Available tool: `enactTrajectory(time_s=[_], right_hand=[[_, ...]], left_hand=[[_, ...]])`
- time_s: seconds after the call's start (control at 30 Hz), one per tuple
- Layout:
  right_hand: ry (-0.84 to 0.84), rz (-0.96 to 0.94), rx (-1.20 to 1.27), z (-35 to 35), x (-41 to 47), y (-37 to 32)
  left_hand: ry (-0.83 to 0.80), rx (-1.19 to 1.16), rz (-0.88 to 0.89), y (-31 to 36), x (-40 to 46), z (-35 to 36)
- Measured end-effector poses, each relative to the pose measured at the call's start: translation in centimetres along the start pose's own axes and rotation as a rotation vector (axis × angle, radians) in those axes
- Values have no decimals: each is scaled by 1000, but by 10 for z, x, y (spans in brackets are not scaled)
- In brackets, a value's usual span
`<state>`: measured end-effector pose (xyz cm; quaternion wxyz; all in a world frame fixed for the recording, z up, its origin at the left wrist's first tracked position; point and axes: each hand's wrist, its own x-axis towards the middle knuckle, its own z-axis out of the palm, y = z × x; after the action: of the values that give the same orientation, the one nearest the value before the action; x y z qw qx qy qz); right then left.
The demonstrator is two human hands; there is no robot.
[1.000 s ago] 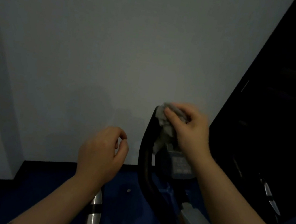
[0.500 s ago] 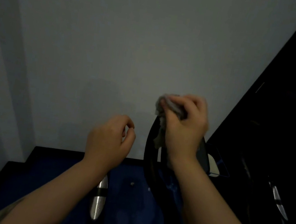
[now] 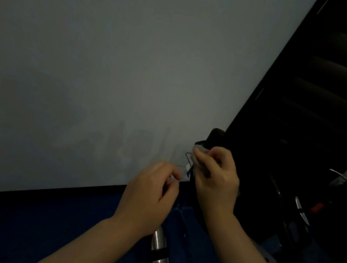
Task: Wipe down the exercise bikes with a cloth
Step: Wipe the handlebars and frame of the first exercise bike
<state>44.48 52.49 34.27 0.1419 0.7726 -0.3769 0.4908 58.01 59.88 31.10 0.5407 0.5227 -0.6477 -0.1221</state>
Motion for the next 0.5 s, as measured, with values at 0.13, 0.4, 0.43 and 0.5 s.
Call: enactTrajectory(time_s=[0.13, 0.4, 0.43, 0.5], right_hand=[[65, 13, -34, -6, 34, -3], [-449, -70, -83, -24, 4, -3], [-426, -71, -89, -23, 13, -3], [-364, -18, -92, -16, 10, -10]], left_hand=[[-25, -27, 42, -1, -2, -3], [1, -49, 28, -3, -17, 5], [6, -60, 14, -3, -19, 5], [25, -79, -8, -2, -19, 6]])
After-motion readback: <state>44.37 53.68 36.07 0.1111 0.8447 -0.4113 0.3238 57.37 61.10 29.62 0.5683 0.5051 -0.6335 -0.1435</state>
